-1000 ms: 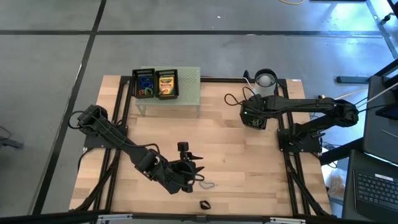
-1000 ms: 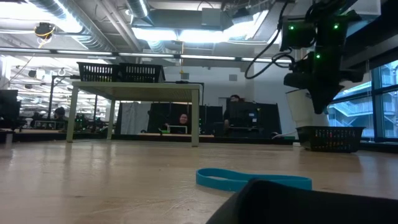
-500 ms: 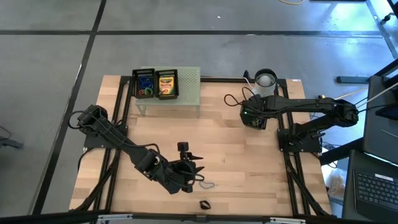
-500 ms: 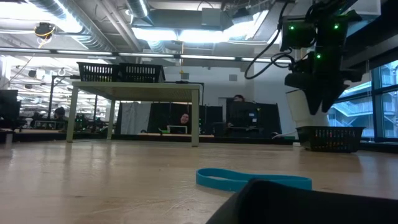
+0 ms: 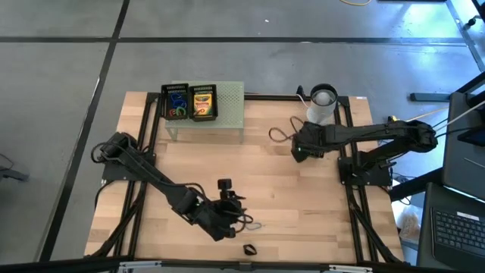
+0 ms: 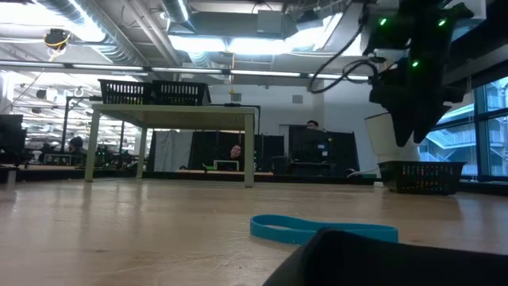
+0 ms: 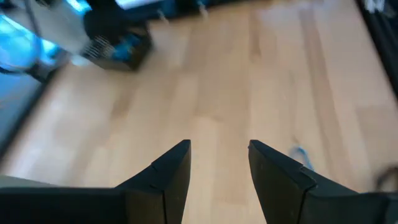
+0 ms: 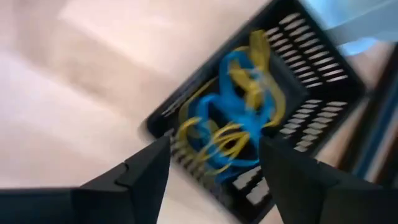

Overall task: Pick & Place Office Desk Supplies
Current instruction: Put the blue rubber band into the black bin

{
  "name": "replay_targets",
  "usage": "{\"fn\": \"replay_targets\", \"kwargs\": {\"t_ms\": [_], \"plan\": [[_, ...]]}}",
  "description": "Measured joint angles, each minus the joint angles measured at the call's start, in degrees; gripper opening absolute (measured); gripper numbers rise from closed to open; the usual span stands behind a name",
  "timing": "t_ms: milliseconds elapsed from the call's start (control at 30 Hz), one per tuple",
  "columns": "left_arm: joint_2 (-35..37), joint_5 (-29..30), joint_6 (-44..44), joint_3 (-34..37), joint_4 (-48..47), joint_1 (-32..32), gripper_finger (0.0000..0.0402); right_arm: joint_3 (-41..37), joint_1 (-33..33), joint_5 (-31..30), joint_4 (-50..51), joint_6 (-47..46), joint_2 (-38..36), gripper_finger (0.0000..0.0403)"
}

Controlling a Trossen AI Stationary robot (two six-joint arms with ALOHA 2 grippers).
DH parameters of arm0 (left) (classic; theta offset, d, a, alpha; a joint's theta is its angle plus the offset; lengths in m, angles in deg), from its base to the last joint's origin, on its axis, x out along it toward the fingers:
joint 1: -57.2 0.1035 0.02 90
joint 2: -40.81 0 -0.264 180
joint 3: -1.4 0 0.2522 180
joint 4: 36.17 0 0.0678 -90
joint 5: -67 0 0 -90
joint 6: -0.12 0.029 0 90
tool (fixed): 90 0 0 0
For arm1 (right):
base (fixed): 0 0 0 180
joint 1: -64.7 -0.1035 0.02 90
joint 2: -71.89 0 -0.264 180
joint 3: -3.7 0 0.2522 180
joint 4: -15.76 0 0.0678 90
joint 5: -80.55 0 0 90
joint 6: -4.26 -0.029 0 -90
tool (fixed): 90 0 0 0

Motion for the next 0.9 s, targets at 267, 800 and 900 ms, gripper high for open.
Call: {"fn": "replay_targets", "kwargs": {"t_ms": [267,800,900], "plan": [[-6.3,-17.4,-1.4,0.0,0.5,1.6,0.019,0.0,-15.9,-0.4,-3.9,-8.1,0.0,0.0219],[-18.6,-29.9,9.9,0.0,8.3,5.7,0.024,0.0,-32.1,-6.1,-19.2,-13.3,0.0,0.0204],[-19.8,-30.4,11.1,-0.2,8.4,6.4,0.024,0.0,-32.8,-6.5,-19.5,-13.3,0.0,0.0204]]}}
